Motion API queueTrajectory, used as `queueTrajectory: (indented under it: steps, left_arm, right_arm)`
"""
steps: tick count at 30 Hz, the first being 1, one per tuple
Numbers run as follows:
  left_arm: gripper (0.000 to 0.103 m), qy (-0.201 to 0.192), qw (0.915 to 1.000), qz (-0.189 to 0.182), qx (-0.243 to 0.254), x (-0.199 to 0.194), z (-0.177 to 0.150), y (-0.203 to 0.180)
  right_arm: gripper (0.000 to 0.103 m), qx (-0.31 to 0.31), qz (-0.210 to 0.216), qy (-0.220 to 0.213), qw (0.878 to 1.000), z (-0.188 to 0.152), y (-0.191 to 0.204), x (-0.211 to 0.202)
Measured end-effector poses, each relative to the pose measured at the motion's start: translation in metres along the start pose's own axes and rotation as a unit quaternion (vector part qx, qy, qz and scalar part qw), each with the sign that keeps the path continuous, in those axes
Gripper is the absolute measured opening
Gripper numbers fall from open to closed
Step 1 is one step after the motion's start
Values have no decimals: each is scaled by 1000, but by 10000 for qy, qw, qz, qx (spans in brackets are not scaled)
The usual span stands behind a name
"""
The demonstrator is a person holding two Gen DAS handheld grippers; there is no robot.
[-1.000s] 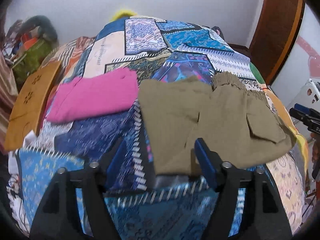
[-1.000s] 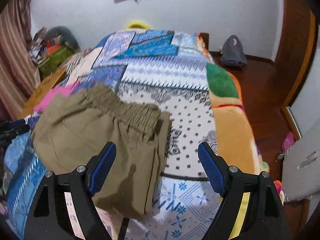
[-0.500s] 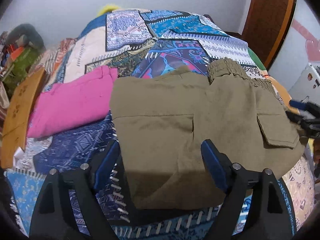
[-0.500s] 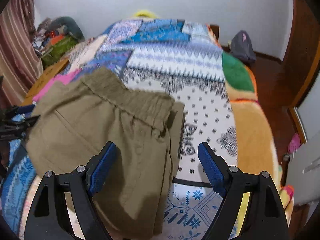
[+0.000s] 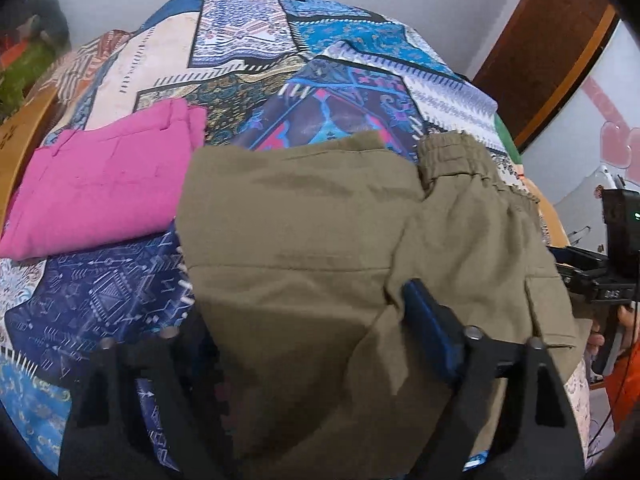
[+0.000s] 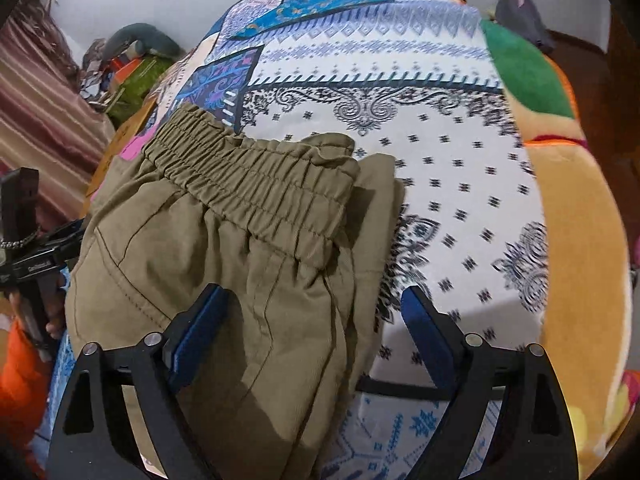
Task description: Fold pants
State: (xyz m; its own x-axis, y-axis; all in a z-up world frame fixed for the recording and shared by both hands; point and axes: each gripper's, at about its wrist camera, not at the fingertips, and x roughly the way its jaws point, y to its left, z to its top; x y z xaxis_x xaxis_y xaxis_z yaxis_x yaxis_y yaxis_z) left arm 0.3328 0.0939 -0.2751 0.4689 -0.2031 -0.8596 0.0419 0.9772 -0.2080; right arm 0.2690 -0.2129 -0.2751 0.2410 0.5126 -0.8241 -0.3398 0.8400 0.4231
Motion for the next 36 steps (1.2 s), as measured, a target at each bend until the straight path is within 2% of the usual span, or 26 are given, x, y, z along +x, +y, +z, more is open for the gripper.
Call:
queueTrajectory:
  steps: [2, 5, 7, 9, 10, 12, 15, 20, 26, 36]
  left_arm:
    - [67, -52, 9999, 37, 90, -1, 1, -6]
    - [51, -116, 9990, 312, 300, -3, 3, -19]
    - [33, -176, 9976, 460, 487, -5, 5, -28]
    - [22, -238, 9947, 675, 732, -6, 5, -40]
    - [17, -267, 9934, 757, 822, -7, 6, -44]
    - [12, -322, 9919, 807, 929, -11, 7, -50]
    - [8, -484, 9913, 767, 954, -26, 11, -53]
    - [6, -752, 9894, 733, 1007, -57, 14, -61]
    - [6, -1031, 9876, 692, 958, -96, 12, -61]
    - [6, -1576, 9817, 810, 703, -158, 15, -32]
  right_arm:
    - [73, -10, 117, 32, 9999, 3, 1, 2]
    - [67, -226, 130, 149, 9995, 5, 8, 1]
    - [60, -364, 81, 201, 9991, 8, 12, 0]
    - [45, -559, -176, 197, 9981, 11, 20, -2]
    - [41, -599, -272, 180, 9977, 14, 21, -3]
    - [31, -651, -379, 139, 9971, 16, 25, -4]
    - [18, -721, -475, -41, 9963, 16, 31, -14]
    - [15, -825, -386, -219, 9956, 17, 42, -36]
    - [13, -1006, -389, -626, 9922, 29, 70, -63]
    - [13, -1325, -291, -1207, 9834, 56, 123, -85]
